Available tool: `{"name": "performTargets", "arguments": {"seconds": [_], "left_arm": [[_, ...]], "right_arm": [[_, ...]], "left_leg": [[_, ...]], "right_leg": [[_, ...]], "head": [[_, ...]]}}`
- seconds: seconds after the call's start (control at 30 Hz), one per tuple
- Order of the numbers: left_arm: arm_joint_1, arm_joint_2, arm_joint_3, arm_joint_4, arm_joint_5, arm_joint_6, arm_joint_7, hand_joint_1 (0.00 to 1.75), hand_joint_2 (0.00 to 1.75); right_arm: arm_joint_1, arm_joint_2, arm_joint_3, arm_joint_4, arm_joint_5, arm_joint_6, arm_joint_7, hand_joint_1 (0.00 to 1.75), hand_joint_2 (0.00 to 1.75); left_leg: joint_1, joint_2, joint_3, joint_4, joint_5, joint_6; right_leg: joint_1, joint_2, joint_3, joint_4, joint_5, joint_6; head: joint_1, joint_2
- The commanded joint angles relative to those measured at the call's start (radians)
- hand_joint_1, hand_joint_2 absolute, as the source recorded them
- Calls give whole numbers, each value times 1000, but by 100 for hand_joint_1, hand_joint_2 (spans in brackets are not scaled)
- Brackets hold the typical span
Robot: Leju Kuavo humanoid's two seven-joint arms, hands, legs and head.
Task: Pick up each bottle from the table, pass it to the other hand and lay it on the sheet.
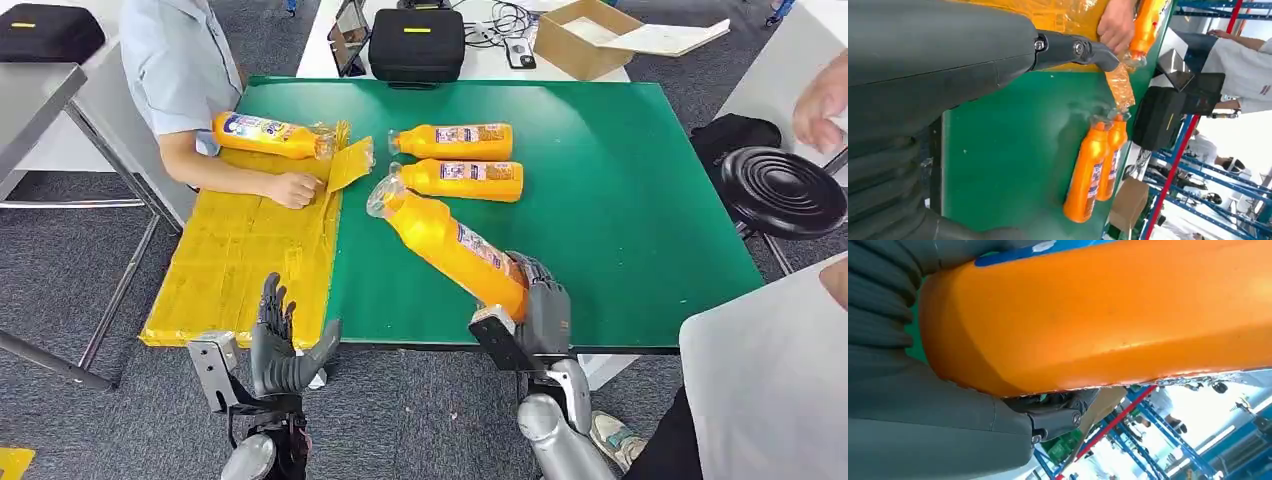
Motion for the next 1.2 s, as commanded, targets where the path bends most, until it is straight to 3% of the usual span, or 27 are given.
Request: {"name": "performTargets", "arguments": {"seconds": [0.03,0.2,0.43,0.53,0.77,0.93,1.2], "left_arm": [[-8,18,-6,64,72,-36,16,0,175],[-23,58,-88,86,109,-186,19,0,175],[-91,60,-127,107,3,-202,-42,0,175],[-91,59,-133,112,60,-269,2,0,175],[-93,47,-114,95,81,-280,-35,0,175],[-70,26,-98,60,257,-405,81,0,175],[-65,27,-94,65,366,-499,143,0,175]], "right_arm": [[-13,-14,68,-13,-32,20,-6,175,175],[-31,-8,145,50,-32,60,-42,175,175],[-52,9,285,106,-26,137,-71,175,175],[-64,15,310,142,-25,127,-84,175,175],[-78,38,364,204,-37,154,-101,175,175],[-85,48,396,242,-46,151,-113,175,175],[-93,51,406,255,-53,161,-119,175,175]], "left_leg": [[1,1,3,-1,-1,-1],[2,2,5,-1,-1,-2],[2,2,4,0,-2,-2],[2,2,5,-1,-1,-2],[2,2,4,-1,-2,-2],[2,1,5,-1,-1,-2],[2,1,3,-1,-1,-1]], "right_leg": [[1,0,3,-1,-1,-2],[2,2,5,-2,-1,-3],[3,1,4,-1,-1,-3],[3,2,5,-2,0,-3],[2,2,4,-1,-1,-3],[3,1,5,-2,-1,-3],[2,1,3,-1,-1,-2]], "head": [[0,0],[0,0],[0,0],[0,0],[0,0],[0,0],[0,0]]}}
